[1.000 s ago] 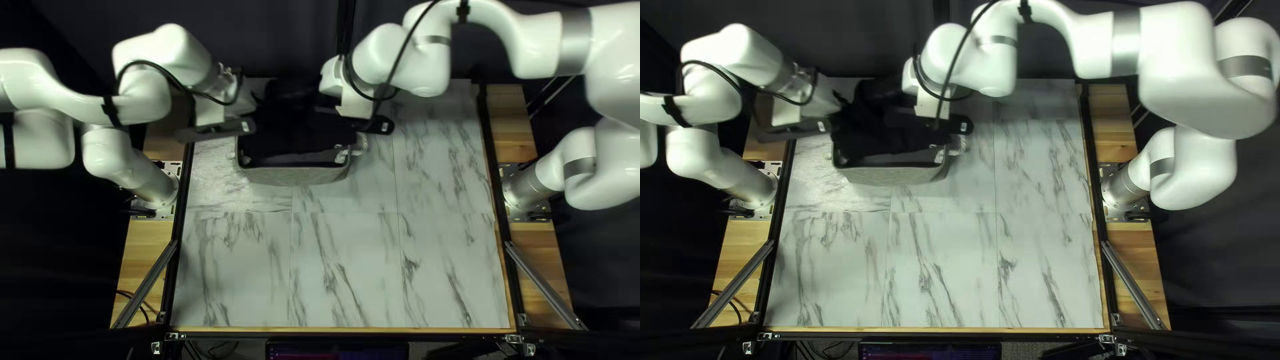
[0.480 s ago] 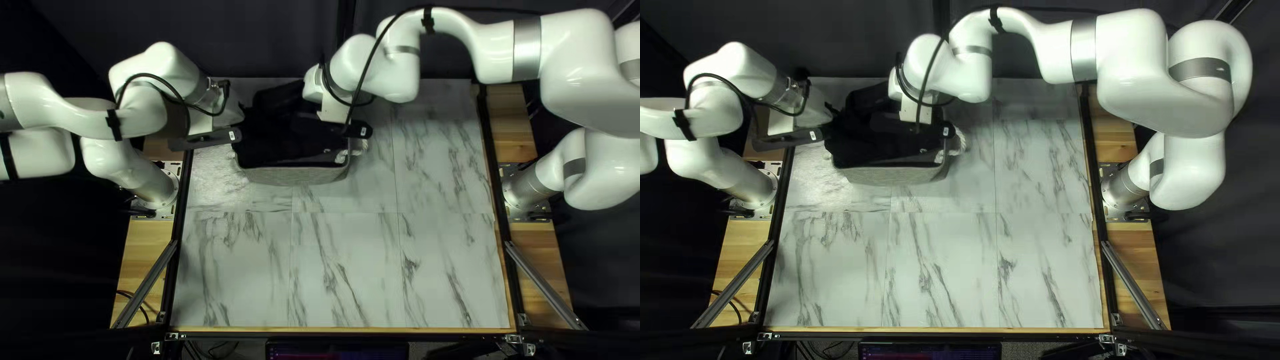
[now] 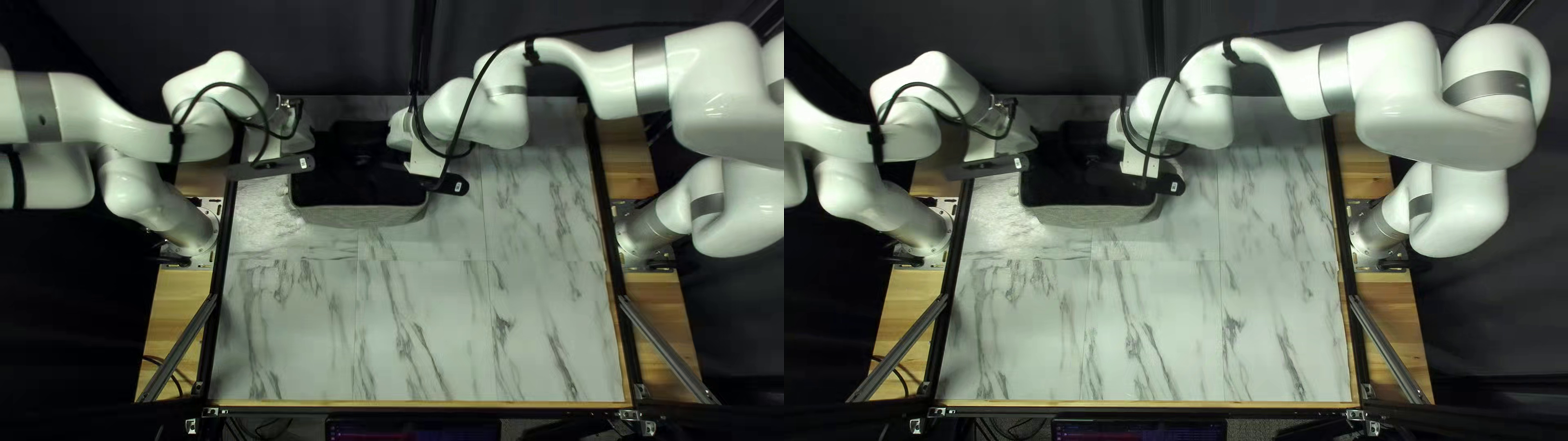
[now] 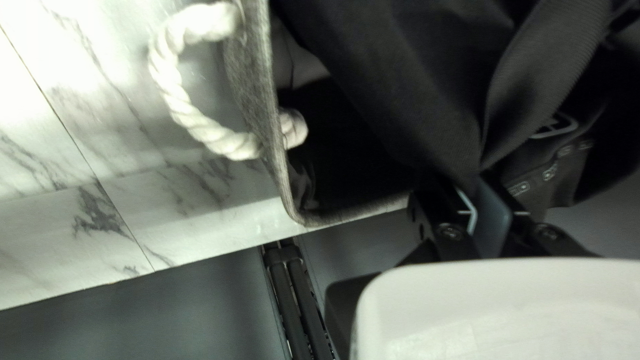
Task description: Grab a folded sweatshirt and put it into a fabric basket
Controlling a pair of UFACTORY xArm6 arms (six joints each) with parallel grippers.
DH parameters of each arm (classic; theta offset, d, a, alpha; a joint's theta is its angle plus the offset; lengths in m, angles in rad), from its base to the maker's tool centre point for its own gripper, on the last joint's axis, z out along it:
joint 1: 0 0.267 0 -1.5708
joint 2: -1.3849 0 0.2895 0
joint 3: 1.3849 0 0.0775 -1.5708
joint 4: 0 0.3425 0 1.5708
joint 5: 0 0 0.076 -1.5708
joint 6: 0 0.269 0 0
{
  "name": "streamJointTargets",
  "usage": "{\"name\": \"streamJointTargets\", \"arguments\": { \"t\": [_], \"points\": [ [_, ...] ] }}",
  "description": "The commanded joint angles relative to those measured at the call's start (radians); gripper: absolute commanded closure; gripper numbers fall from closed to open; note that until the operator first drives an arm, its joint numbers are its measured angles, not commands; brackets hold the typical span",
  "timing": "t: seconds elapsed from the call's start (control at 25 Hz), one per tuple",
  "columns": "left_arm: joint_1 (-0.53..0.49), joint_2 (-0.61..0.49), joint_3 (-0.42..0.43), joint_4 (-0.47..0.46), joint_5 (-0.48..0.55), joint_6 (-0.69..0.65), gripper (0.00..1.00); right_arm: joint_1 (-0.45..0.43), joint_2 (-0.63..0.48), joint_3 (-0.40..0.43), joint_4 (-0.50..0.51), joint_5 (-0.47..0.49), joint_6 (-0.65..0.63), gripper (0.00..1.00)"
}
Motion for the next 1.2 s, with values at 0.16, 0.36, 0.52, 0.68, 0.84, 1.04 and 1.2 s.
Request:
{"name": "streamJointTargets", "arguments": {
  "t": [0.16,0.36,0.52,0.68,0.84,1.04,1.2],
  "points": [
    [0.019,0.038,0.04,-0.039,-0.072,0.043,1.0,-0.068,0.014,0.049,0.043,-0.089,-0.061,1.0],
    [0.034,0.106,0.059,-0.092,-0.151,0.097,1.0,-0.072,0.076,0.035,0.059,-0.135,-0.063,1.0],
    [0.033,0.14,0.051,-0.108,-0.17,0.108,1.0,-0.069,0.119,0.019,0.07,-0.154,-0.066,1.0],
    [0.034,0.155,0.051,-0.116,-0.185,0.102,0.0,-0.074,0.123,0.036,0.095,-0.176,-0.089,0.06],
    [0.031,0.099,0.057,-0.087,-0.145,0.068,0.0,-0.065,0.089,0.07,0.094,-0.182,-0.084,0.0],
    [0.007,-0.024,0.059,-0.028,-0.044,-0.003,0.0,-0.051,0.01,0.121,0.076,-0.163,-0.069,0.0],
    [-0.009,-0.149,0.043,0.015,0.074,-0.04,0.0,-0.048,-0.074,0.154,0.056,-0.129,-0.058,0.0]
  ]
}}
